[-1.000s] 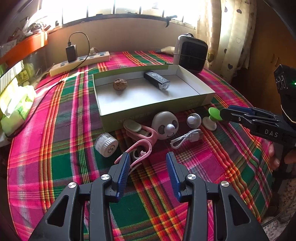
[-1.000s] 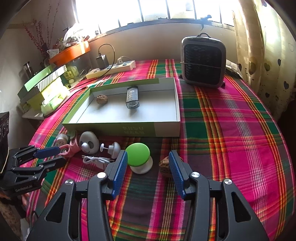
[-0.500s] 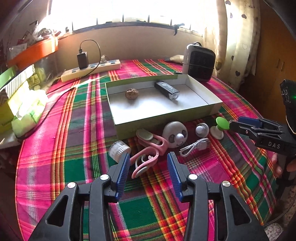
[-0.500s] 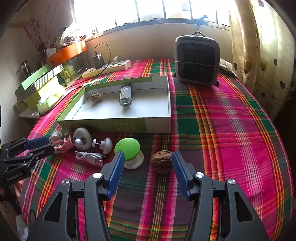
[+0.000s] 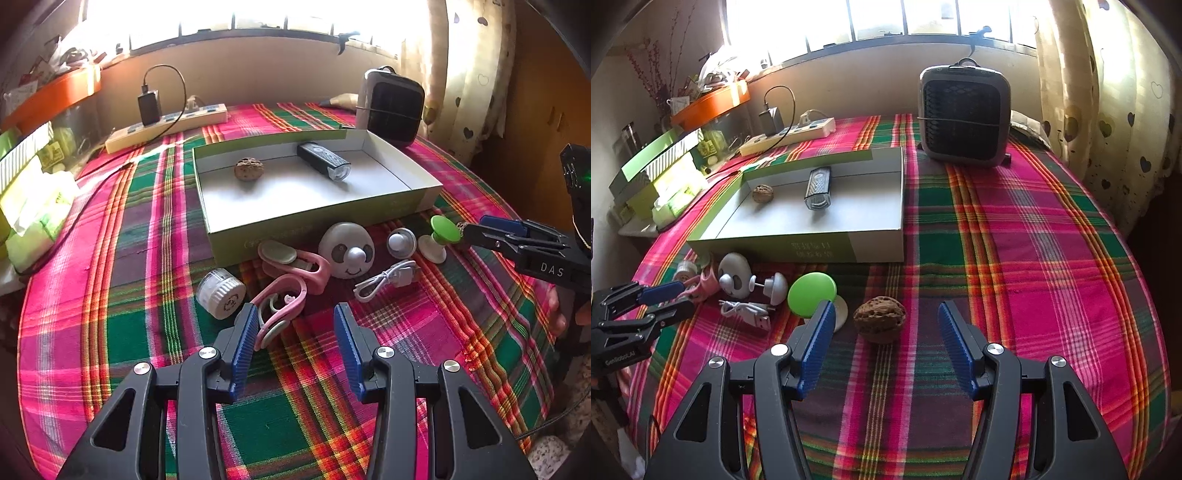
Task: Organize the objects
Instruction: 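Close the right tool on the second walnut while the left tool grasps the pink clip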
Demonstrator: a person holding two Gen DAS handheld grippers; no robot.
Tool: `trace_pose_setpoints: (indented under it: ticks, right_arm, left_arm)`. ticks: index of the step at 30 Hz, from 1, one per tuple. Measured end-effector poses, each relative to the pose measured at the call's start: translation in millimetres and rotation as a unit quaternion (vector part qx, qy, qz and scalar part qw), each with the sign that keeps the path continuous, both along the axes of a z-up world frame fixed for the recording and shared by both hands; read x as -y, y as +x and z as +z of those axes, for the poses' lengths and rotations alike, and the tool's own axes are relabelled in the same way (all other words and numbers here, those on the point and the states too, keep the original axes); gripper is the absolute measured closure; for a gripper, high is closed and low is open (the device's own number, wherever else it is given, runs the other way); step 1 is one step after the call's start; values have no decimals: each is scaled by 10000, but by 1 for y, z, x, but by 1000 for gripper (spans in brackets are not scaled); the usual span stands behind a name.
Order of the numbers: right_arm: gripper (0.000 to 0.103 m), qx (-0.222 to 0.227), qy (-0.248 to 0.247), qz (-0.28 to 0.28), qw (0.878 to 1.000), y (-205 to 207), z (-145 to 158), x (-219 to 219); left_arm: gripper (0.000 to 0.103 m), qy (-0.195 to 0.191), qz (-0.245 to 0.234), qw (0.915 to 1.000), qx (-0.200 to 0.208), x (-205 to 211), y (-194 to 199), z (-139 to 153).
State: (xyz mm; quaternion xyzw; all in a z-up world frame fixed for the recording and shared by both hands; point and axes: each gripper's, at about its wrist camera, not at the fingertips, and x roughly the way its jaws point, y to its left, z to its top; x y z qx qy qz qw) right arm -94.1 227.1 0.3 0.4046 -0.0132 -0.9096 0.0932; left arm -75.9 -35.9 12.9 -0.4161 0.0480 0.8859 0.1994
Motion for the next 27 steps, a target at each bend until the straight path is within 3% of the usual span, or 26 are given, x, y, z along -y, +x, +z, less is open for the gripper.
trace_pose_setpoints:
  ticks: [8,15,27]
  right_arm:
    - [44,153,157,96,9997,-5,-8,6]
    - [44,251,113,77,9996,-8,-13,5]
    - [44,300,178,80,9994,-15,-16,4]
  left_arm:
    - [62,303,-198,9990,274,-3,7,1]
    - [62,152,11,9998,-125,-2,11,13]
    - [62,-132,176,9996,178,-5,-10,-6]
